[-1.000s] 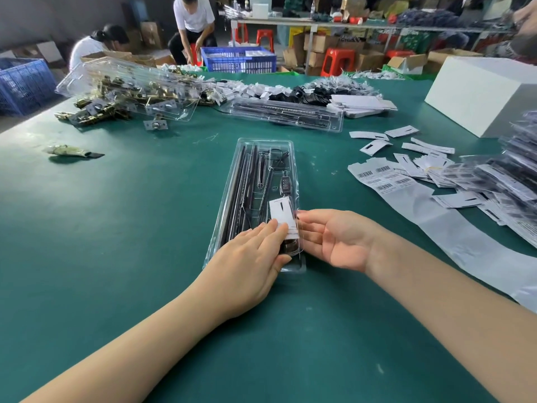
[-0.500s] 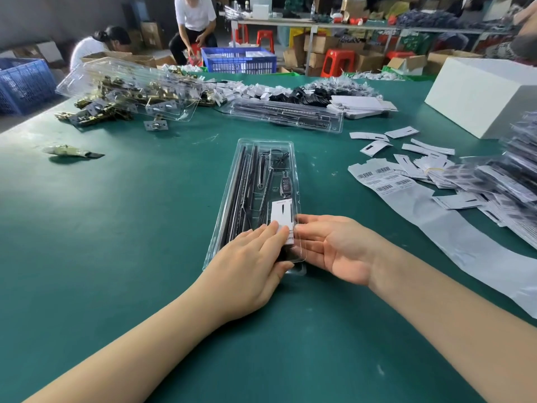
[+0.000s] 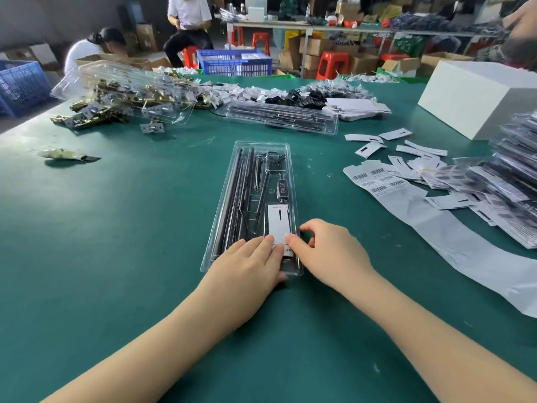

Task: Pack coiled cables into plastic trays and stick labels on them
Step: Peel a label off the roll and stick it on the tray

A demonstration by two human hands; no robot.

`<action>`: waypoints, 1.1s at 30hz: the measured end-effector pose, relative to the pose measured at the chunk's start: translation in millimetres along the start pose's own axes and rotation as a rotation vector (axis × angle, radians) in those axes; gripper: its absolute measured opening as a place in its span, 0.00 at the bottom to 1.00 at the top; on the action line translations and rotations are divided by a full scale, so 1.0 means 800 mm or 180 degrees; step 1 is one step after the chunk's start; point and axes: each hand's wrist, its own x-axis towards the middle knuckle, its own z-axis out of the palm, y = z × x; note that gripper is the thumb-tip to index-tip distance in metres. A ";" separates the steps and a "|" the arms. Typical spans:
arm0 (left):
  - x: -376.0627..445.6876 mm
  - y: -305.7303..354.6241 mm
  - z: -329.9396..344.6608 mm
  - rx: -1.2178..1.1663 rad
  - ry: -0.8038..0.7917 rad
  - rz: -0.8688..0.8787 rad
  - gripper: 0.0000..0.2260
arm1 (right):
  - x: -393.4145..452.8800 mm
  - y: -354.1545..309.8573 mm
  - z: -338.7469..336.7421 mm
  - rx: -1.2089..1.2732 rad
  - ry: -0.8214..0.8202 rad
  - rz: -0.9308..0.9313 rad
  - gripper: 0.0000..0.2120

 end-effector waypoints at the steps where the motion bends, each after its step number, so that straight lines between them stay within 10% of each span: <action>1: -0.001 0.002 0.002 0.0073 0.0078 0.0005 0.18 | 0.002 -0.004 0.002 0.0161 -0.0032 0.0029 0.15; 6: -0.001 0.017 0.008 -0.0014 0.0379 -0.0036 0.20 | 0.014 -0.007 0.004 0.2224 -0.0359 0.0670 0.16; 12: 0.009 0.040 -0.013 -0.0681 0.0112 -0.0457 0.24 | 0.003 0.005 0.003 0.2517 0.0060 0.0450 0.20; 18: 0.029 -0.009 -0.026 -0.3947 -0.0084 -0.3355 0.42 | 0.002 0.032 -0.021 0.3285 0.0277 0.0131 0.10; 21: 0.063 -0.017 -0.043 -0.5997 -0.0520 -0.3885 0.19 | 0.001 0.036 -0.035 0.3267 0.0371 -0.0274 0.09; 33: 0.072 0.014 -0.002 -0.6228 0.0914 -0.4160 0.11 | -0.017 0.044 -0.032 0.4417 -0.0504 0.0788 0.13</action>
